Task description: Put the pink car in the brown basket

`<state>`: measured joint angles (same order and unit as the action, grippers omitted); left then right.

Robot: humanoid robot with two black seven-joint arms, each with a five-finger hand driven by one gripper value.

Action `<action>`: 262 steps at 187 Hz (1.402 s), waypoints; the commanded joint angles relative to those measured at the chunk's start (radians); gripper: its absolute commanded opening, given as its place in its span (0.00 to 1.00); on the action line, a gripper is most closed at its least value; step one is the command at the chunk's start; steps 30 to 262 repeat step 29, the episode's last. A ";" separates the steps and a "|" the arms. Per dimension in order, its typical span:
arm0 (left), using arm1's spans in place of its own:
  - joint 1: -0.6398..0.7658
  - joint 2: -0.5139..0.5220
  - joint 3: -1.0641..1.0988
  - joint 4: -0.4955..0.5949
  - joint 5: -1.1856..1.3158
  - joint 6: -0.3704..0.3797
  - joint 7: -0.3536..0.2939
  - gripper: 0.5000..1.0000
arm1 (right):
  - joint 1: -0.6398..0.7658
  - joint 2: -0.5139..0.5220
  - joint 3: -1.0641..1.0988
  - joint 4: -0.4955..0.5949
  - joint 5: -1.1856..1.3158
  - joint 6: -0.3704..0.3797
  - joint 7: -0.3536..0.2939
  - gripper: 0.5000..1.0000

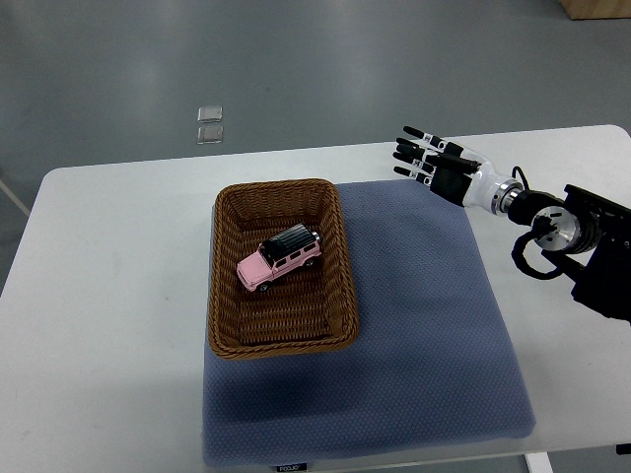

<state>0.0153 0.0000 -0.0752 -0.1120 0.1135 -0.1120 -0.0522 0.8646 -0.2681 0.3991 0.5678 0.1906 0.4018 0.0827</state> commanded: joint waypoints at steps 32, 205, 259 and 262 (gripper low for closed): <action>0.000 0.000 0.000 0.000 0.000 0.000 0.000 1.00 | 0.001 -0.022 0.001 0.000 0.001 0.002 0.000 0.84; 0.000 0.000 0.000 0.000 0.000 0.000 0.000 1.00 | 0.001 -0.022 0.001 0.000 0.001 0.002 0.000 0.84; 0.000 0.000 0.000 0.000 0.000 0.000 0.000 1.00 | 0.001 -0.022 0.001 0.000 0.001 0.002 0.000 0.84; 0.000 0.000 0.000 0.000 0.000 0.000 0.000 1.00 | 0.001 -0.022 0.001 0.000 0.001 0.002 0.000 0.84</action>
